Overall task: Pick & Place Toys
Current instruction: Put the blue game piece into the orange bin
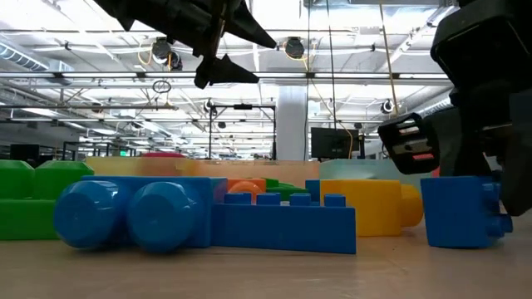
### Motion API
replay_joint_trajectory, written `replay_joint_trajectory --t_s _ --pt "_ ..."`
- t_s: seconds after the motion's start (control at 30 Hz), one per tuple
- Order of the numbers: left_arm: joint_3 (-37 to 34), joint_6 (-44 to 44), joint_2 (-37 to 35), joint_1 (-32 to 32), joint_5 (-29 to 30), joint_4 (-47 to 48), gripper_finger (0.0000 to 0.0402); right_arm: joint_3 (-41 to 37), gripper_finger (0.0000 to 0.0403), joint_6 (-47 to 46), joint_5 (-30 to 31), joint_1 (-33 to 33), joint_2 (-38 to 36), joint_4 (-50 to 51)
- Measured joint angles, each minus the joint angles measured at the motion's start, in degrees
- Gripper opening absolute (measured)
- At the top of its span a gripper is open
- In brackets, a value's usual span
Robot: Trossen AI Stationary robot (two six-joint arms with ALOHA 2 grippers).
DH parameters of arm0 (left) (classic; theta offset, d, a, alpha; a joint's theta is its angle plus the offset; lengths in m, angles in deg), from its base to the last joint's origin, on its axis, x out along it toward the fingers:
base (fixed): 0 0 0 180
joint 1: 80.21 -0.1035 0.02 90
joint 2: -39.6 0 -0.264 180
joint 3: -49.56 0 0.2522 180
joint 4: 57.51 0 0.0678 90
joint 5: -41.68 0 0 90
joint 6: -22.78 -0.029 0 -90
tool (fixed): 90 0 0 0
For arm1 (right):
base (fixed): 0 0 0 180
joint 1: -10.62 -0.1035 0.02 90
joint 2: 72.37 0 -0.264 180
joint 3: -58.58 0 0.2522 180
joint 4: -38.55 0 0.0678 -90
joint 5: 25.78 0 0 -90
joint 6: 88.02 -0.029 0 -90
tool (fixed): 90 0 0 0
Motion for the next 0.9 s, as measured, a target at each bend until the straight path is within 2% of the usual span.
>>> replay_joint_trajectory --t_s 0.13,0.23,0.4,0.53,0.6,0.77,0.9 --pt "0.0 0.0 0.55 0.0 0.0 -0.35 0.0363 -0.05 0.0044 -0.91 0.29 0.0 -1.42 0.85" --pt "0.0 -0.02 2.28 0.32 -0.1 -2.35 0.0363 -0.07 0.0044 -2.14 3.04 0.0 -6.32 3.35" --pt "0.0 -1.3 7.59 1.08 -1.14 -9.61 0.0363 -0.07 0.0045 -4.26 14.61 1.39 -20.27 16.09" --pt "0.0 -9.39 11.76 1.5 -4.88 -17.24 0.0363 -0.08 0.0046 -6.31 25.2 4.56 -29.64 25.13" --pt "0.0 -13.65 13.84 1.88 -5.93 -21.23 0.0363 -0.99 0.0046 -6.7 28.5 6.96 -32.56 25.61" --pt "0.0 -22.97 18.41 2.29 -6.14 -28.56 0.0363 -4.11 0.0046 -5.53 28.18 15.05 -35.1 20.89" --pt "0.04 -26.6 20.11 2.02 -6.1 -30.25 0.0363 -5.87 0.0046 -3.76 19.16 20.85 -34.39 14.52"
